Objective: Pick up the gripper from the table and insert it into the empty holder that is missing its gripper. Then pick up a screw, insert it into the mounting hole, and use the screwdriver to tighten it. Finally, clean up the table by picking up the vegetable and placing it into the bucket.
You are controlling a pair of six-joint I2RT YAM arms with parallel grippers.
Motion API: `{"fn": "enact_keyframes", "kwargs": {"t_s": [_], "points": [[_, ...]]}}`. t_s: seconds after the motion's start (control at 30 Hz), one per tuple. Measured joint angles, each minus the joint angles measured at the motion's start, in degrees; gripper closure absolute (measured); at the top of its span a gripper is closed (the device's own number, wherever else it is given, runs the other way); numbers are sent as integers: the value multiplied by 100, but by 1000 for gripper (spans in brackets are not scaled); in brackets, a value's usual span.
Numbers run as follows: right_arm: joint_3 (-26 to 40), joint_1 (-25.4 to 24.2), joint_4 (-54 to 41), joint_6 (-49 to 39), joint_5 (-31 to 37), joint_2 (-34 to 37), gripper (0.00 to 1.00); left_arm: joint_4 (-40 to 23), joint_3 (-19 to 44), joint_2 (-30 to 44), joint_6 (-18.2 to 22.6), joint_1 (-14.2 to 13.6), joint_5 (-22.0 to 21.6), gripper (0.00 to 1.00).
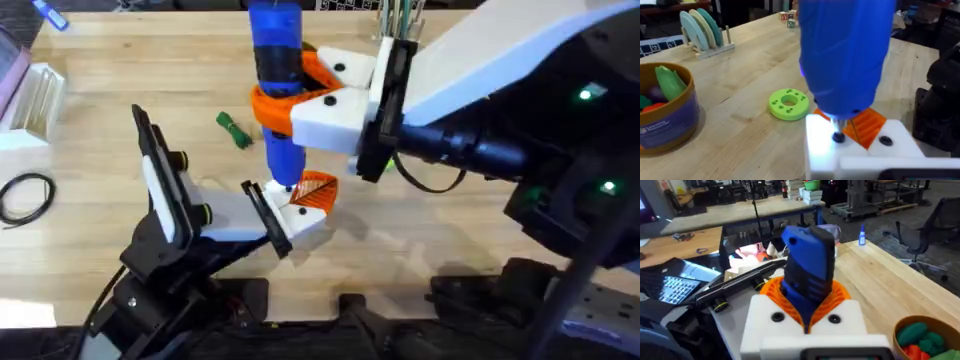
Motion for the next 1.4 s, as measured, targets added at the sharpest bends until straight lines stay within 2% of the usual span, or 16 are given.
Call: {"fn": "enact_keyframes", "kwargs": {"t_s": [0.4,0.53,0.77,0.93,1.03,1.1,1.23,1.4], "points": [[0,-2,-10,-1,-4,0,978,0,0,0,0,0,0,996],[-37,-73,267,1,-117,12,978,35,0,-26,4,0,-3,996],[-85,-588,1194,38,-148,-99,978,11,0,-42,4,0,-20,996],[-85,-938,1198,-95,-149,-146,978,9,0,-44,4,0,-20,996],[-81,-1235,472,-731,-46,-144,978,9,0,-44,4,0,-20,996],[-81,-1484,-197,-1391,278,-91,978,9,0,-42,4,0,-20,996],[-81,-2162,-1005,-3196,1414,433,978,9,0,-42,4,0,-20,996],[-81,-3113,-1101,-5372,2748,1619,978,9,0,-42,4,0,-21,996]]}}
